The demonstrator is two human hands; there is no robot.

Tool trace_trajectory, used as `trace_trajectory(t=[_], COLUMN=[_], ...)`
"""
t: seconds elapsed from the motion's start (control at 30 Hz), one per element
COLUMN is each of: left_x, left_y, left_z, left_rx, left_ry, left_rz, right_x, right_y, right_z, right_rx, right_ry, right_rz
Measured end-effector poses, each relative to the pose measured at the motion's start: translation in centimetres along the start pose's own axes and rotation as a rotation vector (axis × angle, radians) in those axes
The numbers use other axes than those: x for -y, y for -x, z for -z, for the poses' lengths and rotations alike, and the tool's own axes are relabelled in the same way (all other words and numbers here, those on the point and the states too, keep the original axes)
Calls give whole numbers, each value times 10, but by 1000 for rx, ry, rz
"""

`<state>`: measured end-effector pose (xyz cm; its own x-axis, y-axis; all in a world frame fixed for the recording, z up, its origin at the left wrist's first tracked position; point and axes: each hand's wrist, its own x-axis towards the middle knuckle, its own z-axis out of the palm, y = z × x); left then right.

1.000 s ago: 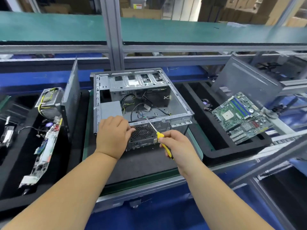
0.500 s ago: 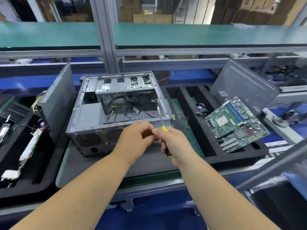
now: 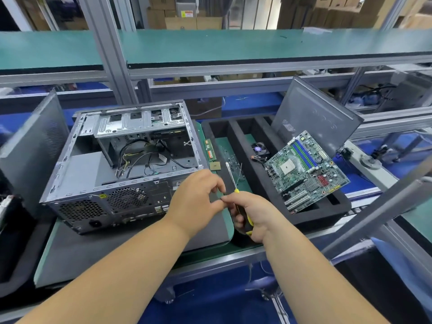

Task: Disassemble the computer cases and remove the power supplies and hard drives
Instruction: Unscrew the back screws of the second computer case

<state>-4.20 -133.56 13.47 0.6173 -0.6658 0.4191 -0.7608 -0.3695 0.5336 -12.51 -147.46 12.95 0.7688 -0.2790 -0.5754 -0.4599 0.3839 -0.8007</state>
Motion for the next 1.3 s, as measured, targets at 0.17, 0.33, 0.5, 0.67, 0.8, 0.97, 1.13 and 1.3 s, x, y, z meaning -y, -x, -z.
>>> trace_trajectory(t=[0.17, 0.33, 0.5, 0.67, 0.8, 0.97, 1.13, 1.3], left_x=[-3, 9, 31, 49, 61, 84, 112, 141], left_y=[-11, -6, 12, 28, 34, 31, 14, -2], left_z=[-9, 0, 29, 65, 85, 95, 106, 125], left_rx=[-9, 50, -4, -85, -115, 70, 322, 554], left_ry=[-129, -193, -206, -231, -265, -295, -414, -446], left_rz=[-18, -2, 70, 181, 209, 336, 301, 268], right_x=[2, 4, -3, -10, -13, -26, -41, -55], right_y=[-17, -49, -82, -88, -67, -34, -7, 6], right_z=[16, 47, 65, 51, 26, -11, -52, -95], right_rx=[-67, -381, -438, -444, -359, -214, -122, -114], right_ry=[-3, 264, 406, 350, 212, 174, 258, 287], right_rz=[-21, 162, 151, 186, 206, 242, 245, 187])
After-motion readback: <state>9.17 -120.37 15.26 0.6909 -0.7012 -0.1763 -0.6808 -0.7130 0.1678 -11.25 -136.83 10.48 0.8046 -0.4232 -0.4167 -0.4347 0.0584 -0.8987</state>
